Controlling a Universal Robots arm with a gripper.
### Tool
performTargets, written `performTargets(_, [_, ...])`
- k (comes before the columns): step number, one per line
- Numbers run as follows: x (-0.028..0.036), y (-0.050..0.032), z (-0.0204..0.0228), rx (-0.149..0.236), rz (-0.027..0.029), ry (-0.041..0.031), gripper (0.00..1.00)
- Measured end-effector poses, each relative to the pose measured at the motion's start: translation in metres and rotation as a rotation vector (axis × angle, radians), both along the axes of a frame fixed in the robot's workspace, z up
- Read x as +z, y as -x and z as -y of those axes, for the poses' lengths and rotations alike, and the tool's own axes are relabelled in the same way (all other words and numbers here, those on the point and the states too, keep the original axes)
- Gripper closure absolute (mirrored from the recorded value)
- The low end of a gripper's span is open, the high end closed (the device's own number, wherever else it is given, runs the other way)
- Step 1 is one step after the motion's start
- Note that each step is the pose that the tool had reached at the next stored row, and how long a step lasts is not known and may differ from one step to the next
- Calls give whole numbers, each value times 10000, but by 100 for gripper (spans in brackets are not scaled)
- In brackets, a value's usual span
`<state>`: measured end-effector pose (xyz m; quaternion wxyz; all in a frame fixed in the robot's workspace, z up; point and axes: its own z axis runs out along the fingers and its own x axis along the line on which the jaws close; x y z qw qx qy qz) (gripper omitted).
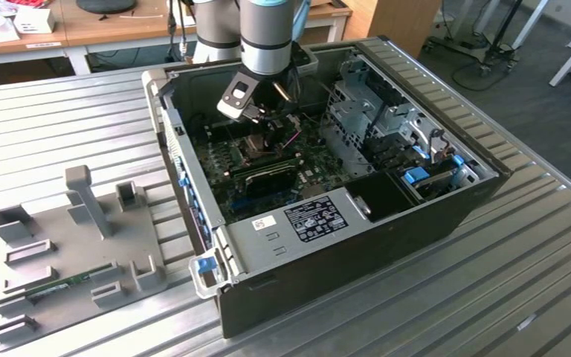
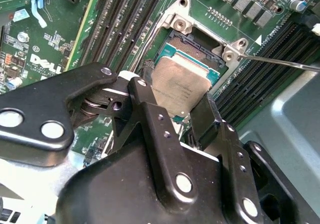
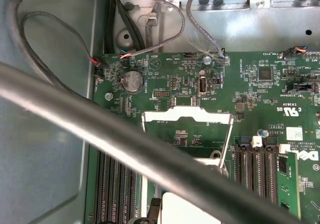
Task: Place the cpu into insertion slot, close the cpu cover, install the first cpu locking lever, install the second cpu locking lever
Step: 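Place the cpu into insertion slot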
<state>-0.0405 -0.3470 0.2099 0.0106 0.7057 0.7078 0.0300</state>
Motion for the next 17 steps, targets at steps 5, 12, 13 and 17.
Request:
performTargets(5, [-14,0,0,0,-1,2,46])
performTargets(12, [-16,0,0,0,-26,1,46])
performTargets(13, [-16,0,0,-1,-36,1,46])
performTargets(17, [-20,0,0,-1,-36,1,46])
